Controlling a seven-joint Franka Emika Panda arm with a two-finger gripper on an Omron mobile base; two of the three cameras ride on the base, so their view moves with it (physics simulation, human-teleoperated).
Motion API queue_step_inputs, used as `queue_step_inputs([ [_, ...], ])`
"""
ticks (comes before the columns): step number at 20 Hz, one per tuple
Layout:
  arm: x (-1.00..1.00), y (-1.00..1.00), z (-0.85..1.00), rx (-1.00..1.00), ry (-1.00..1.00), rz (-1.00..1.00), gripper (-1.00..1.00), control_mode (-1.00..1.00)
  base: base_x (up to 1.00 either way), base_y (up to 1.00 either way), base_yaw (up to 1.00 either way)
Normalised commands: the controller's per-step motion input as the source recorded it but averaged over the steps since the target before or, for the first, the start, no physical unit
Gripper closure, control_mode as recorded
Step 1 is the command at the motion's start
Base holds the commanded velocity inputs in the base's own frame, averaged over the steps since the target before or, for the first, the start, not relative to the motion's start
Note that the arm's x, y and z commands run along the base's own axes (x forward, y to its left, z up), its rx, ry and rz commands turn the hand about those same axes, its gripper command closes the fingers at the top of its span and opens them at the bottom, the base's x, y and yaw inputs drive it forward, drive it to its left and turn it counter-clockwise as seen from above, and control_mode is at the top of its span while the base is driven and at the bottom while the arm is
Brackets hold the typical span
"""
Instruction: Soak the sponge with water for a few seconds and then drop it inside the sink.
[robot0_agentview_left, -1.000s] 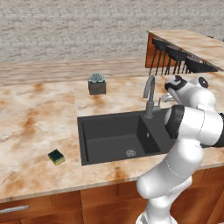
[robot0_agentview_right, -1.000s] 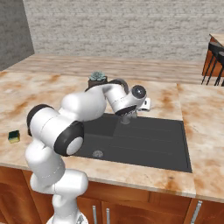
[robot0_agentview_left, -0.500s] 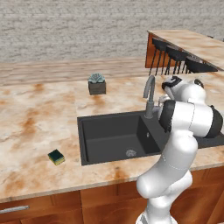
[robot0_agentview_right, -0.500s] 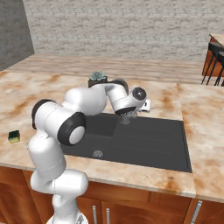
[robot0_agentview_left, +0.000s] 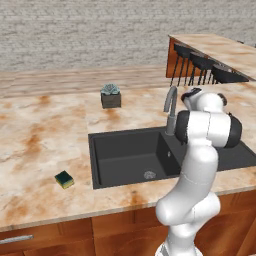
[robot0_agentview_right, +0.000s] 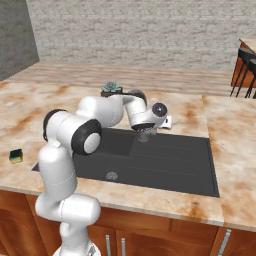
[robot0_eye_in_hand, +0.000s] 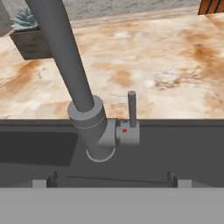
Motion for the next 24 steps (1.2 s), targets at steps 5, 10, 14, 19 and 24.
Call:
queue_step_inputs([
  [5,0.29,-0.01,-0.18,0.0,0.0,0.0,-1.0,-1.0,0.0,0.0,0.0],
  [10,0.27,-0.03,-0.15,0.0,0.0,0.0,-1.0,-1.0,0.0,0.0,0.0],
  [14,0.26,-0.01,-0.12,0.0,0.0,0.0,-1.0,-1.0,0.0,0.0,0.0],
  [19,0.29,-0.04,-0.12,0.0,0.0,0.0,-1.0,-1.0,0.0,0.0,0.0],
  [24,0.28,-0.05,-0.14,0.0,0.0,0.0,-1.0,-1.0,0.0,0.0,0.0],
])
